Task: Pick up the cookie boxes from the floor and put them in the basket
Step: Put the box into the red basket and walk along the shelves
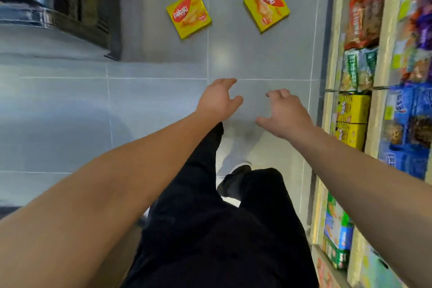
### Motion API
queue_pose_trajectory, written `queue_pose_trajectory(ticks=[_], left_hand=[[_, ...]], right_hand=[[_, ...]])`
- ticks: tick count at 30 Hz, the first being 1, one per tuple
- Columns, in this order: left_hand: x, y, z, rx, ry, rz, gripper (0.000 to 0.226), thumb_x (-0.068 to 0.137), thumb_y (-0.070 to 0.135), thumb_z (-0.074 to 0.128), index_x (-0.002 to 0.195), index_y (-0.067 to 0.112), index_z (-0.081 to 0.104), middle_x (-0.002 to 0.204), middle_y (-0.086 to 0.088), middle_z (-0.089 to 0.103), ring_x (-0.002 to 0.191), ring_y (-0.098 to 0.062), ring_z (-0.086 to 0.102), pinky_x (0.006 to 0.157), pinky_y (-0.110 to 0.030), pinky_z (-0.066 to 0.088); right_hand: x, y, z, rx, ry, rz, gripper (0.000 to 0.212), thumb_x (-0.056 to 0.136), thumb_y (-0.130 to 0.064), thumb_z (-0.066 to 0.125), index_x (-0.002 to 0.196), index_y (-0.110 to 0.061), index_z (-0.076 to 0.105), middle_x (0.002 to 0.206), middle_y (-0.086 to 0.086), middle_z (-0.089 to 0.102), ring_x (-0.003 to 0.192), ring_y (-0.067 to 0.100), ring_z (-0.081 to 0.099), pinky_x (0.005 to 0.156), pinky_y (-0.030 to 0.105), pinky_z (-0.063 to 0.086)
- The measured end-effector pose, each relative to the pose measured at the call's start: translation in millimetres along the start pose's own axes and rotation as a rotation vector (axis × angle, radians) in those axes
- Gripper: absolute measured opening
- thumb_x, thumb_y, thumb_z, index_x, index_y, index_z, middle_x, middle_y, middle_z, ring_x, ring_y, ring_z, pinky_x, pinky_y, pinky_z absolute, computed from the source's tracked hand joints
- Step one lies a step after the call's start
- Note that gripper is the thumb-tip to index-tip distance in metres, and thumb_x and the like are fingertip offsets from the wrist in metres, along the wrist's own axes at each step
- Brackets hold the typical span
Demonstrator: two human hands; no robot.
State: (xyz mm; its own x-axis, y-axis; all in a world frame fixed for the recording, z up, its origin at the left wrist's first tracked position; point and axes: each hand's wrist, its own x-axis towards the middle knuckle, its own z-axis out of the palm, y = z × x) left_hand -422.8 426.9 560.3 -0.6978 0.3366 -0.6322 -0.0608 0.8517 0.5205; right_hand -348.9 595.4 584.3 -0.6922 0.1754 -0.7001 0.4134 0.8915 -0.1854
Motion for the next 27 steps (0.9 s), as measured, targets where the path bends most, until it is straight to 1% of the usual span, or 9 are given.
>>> queue_pose_trajectory(ticks=[3, 7, 12, 14, 19, 21, 24, 27], left_hand=[[49, -9, -28, -0.008, 0.007, -0.005, 0.059, 0.09, 0.035, 0.056, 0.144, 0.019, 0.04, 0.149, -0.004, 0.041, 0.136, -0.022, 0.038, 0.111, -0.033, 0.03], [115, -25, -58, -0.033, 0.044, -0.077, 0.059, 0.089, 0.036, 0.058, 0.143, 0.02, 0.042, 0.148, -0.005, 0.042, 0.135, -0.022, 0.039, 0.111, -0.033, 0.03], [199, -51, -72, -0.042, 0.077, -0.178, 0.059, 0.089, 0.037, 0.059, 0.143, 0.02, 0.043, 0.147, -0.005, 0.043, 0.135, -0.022, 0.04, 0.11, -0.032, 0.03], [243, -61, -75, -0.051, 0.085, -0.221, 0.058, 0.088, 0.037, 0.06, 0.142, 0.02, 0.044, 0.146, -0.005, 0.045, 0.134, -0.022, 0.04, 0.109, -0.031, 0.03], [335, -90, -72, -0.097, 0.115, -0.292, 0.057, 0.088, 0.033, 0.06, 0.141, 0.018, 0.046, 0.145, -0.004, 0.047, 0.133, -0.019, 0.042, 0.107, -0.026, 0.029], [369, -107, -68, -0.122, 0.135, -0.335, 0.057, 0.088, 0.035, 0.06, 0.14, 0.02, 0.046, 0.145, -0.004, 0.047, 0.132, -0.019, 0.043, 0.107, -0.026, 0.03], [419, -142, -60, -0.145, 0.159, -0.396, 0.057, 0.087, 0.036, 0.059, 0.141, 0.021, 0.047, 0.145, -0.003, 0.047, 0.132, -0.018, 0.043, 0.106, -0.026, 0.03], [460, -183, -46, -0.168, 0.16, -0.447, 0.057, 0.087, 0.038, 0.059, 0.14, 0.023, 0.046, 0.145, -0.002, 0.047, 0.133, -0.019, 0.042, 0.106, -0.026, 0.03]], right_hand=[[55, -20, -23, -0.013, -0.033, -0.021, 0.081, 0.078, -0.052, 0.066, 0.144, -0.017, 0.035, 0.141, 0.006, 0.039, 0.128, 0.032, 0.038, 0.097, 0.04, 0.04], [132, -35, -44, -0.03, -0.071, -0.043, 0.079, 0.077, -0.051, 0.065, 0.142, -0.018, 0.037, 0.139, 0.006, 0.04, 0.127, 0.032, 0.04, 0.096, 0.041, 0.042], [236, -46, -55, -0.021, -0.091, -0.112, 0.075, 0.073, -0.048, 0.07, 0.135, -0.015, 0.044, 0.134, 0.01, 0.045, 0.119, 0.035, 0.045, 0.094, 0.042, 0.046], [290, -49, -53, -0.023, -0.106, -0.128, 0.073, 0.073, -0.048, 0.069, 0.133, -0.013, 0.046, 0.133, 0.012, 0.045, 0.117, 0.036, 0.046, 0.094, 0.042, 0.047], [402, -56, -33, -0.017, -0.17, -0.166, 0.071, 0.072, -0.048, 0.069, 0.131, -0.014, 0.048, 0.13, 0.011, 0.047, 0.121, 0.036, 0.044, 0.093, 0.04, 0.046], [440, -60, -18, -0.036, -0.201, -0.166, 0.074, 0.072, -0.048, 0.069, 0.134, -0.014, 0.047, 0.131, 0.011, 0.047, 0.123, 0.035, 0.044, 0.096, 0.04, 0.045], [500, -70, 6, -0.074, -0.242, -0.183, 0.078, 0.074, -0.048, 0.069, 0.139, -0.013, 0.043, 0.136, 0.012, 0.045, 0.124, 0.036, 0.043, 0.1, 0.042, 0.044], [554, -84, 34, -0.063, -0.252, -0.182, 0.078, 0.075, -0.048, 0.068, 0.139, -0.012, 0.043, 0.138, 0.013, 0.043, 0.125, 0.037, 0.044, 0.102, 0.044, 0.043]])
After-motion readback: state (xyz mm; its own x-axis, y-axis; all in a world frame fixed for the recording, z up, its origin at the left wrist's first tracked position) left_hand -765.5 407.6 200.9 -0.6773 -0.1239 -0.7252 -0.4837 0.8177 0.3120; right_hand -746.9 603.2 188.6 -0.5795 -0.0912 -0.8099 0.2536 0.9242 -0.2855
